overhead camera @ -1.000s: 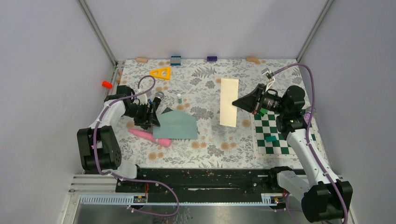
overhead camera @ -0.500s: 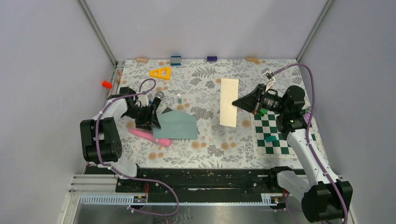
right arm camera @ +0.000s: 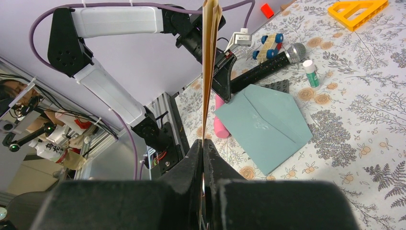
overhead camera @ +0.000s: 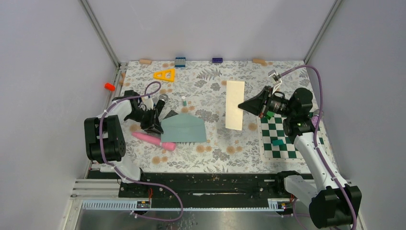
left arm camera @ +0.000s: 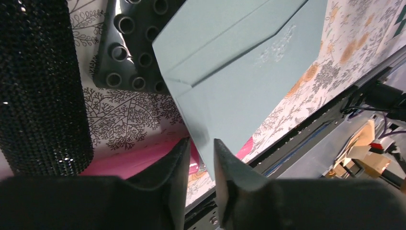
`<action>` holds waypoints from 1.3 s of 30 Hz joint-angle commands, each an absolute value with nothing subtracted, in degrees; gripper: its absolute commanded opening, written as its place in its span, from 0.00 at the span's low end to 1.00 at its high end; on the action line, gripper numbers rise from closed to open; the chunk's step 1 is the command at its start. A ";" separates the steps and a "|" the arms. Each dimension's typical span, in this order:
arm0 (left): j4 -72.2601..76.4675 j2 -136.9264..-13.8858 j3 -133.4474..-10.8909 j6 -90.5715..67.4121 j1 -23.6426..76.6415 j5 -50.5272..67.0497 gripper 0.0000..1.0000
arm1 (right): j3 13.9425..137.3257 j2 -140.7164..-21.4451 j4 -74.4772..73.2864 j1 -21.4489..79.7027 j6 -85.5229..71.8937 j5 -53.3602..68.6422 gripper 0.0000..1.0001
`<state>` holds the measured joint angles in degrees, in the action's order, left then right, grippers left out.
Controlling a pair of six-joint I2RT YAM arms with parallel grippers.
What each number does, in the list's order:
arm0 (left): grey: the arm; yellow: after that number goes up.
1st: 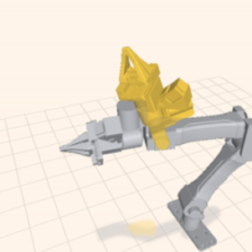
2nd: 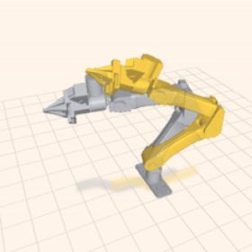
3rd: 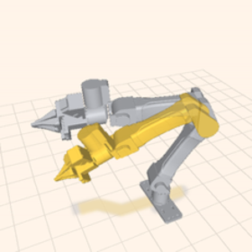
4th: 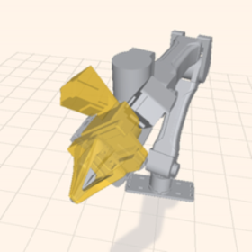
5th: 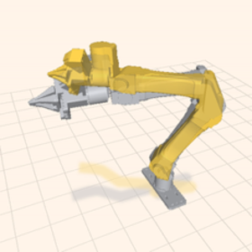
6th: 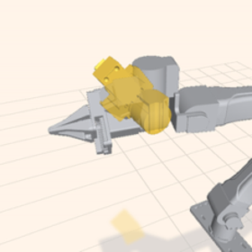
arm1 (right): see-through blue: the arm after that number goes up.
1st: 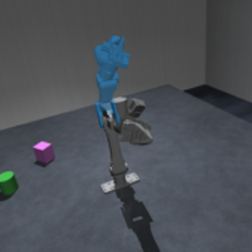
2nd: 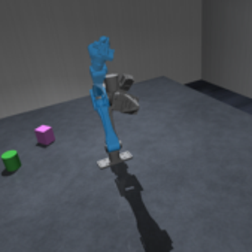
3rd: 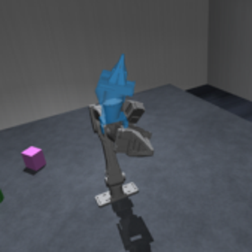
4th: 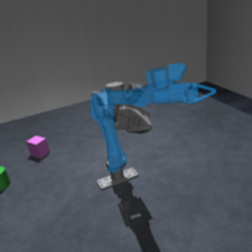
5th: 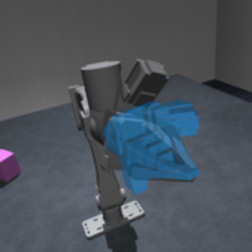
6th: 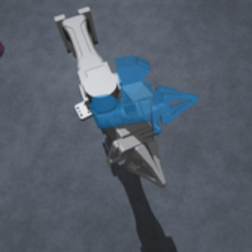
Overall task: Place the letter into the envelope and seal it
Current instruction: Place the letter in the envelope.
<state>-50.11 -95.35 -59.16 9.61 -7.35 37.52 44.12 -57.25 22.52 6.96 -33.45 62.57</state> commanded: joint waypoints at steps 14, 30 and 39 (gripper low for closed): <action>-53.37 -92.10 -62.28 14.25 -8.13 46.07 0.03 | 44.65 -55.78 24.87 6.77 -33.72 63.80 0.00; -48.99 -96.86 -60.56 12.06 -10.89 49.72 0.52 | 45.08 -55.80 24.33 6.75 -32.89 63.46 0.00; -44.40 -100.58 -58.99 9.71 -11.69 52.52 0.52 | 45.53 -56.17 23.03 6.66 -31.73 63.37 0.00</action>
